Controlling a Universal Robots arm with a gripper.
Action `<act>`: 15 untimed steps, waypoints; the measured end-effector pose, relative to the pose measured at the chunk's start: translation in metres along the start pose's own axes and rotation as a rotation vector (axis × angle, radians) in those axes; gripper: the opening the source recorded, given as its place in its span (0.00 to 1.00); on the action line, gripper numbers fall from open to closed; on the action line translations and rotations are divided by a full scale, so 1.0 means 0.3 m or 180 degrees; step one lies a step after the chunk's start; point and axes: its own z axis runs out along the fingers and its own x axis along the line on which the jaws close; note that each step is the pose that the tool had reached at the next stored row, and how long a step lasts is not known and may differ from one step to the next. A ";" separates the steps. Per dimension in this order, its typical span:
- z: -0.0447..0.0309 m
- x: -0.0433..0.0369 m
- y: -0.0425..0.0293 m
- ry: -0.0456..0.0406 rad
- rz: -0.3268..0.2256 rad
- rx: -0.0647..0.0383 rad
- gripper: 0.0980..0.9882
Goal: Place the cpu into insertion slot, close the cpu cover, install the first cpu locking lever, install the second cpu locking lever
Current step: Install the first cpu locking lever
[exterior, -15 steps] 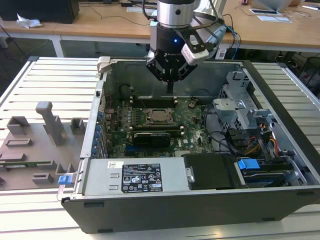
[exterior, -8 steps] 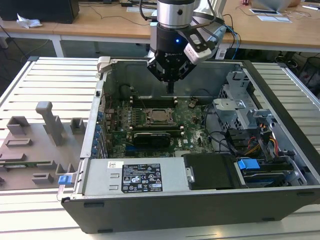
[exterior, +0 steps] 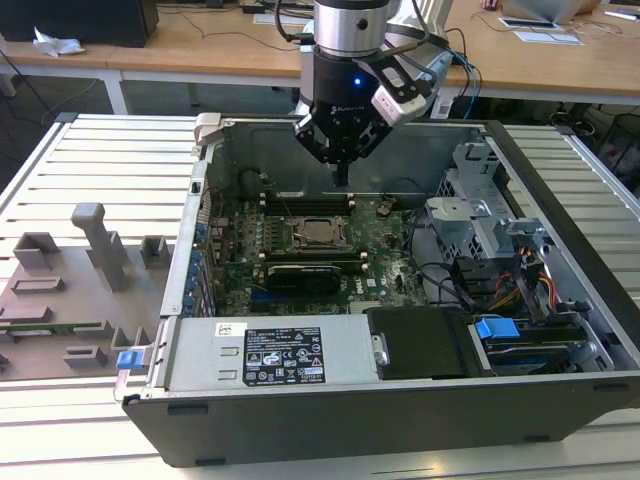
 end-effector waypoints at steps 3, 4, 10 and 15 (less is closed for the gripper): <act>0.000 0.000 0.000 -0.0004 -0.0074 -0.0003 0.01; 0.000 -0.001 0.000 -0.0004 -0.0077 -0.0004 0.01; 0.001 -0.002 0.000 0.0149 -0.0084 -0.0033 0.01; 0.003 -0.002 0.000 0.0161 0.0112 -0.0017 0.01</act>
